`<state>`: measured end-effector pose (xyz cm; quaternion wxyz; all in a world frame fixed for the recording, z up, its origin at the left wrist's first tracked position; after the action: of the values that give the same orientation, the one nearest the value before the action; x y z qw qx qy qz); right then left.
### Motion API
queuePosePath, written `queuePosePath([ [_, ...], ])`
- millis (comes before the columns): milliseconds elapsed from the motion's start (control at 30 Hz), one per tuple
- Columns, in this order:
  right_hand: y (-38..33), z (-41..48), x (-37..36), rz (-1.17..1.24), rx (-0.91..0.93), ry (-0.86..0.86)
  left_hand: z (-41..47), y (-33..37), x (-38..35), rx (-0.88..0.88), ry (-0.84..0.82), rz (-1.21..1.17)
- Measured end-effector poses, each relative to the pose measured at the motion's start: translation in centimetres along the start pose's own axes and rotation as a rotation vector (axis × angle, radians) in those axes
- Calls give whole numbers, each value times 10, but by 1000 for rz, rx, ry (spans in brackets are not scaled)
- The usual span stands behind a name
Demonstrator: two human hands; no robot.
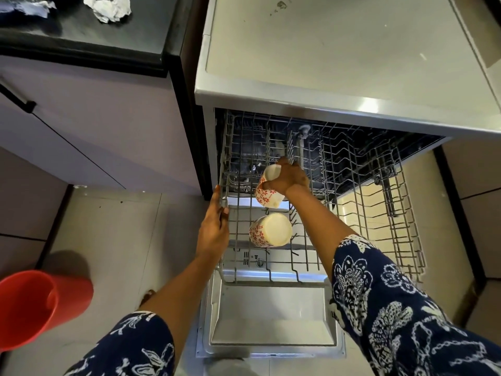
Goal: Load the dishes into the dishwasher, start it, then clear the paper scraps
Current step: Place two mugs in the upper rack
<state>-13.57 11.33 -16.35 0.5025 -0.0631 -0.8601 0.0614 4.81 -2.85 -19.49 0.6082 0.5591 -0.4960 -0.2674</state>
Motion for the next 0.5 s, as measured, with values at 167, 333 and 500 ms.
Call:
queuePosePath([
  [167,-6,0,21,-46,62,83,-1,-1,0,27,-8,10],
  [333,-11,-2,15,-83,94,51,-1,1,0,48,-6,4],
  [500,-11,-1,9,-87,102,34,0,0,0,51,-7,-2],
])
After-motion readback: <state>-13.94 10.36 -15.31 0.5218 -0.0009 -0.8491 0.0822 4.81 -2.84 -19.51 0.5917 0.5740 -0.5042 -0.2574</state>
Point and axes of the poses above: each hand's wrist, its own z-axis towards the middle knuckle, its own x-axis out of the back of the hand, y = z × x, the point moved 9 cm from there along z, towards the middle knuckle, and after that the axes turned 8 degrees about -x, right-handed, at the moved point
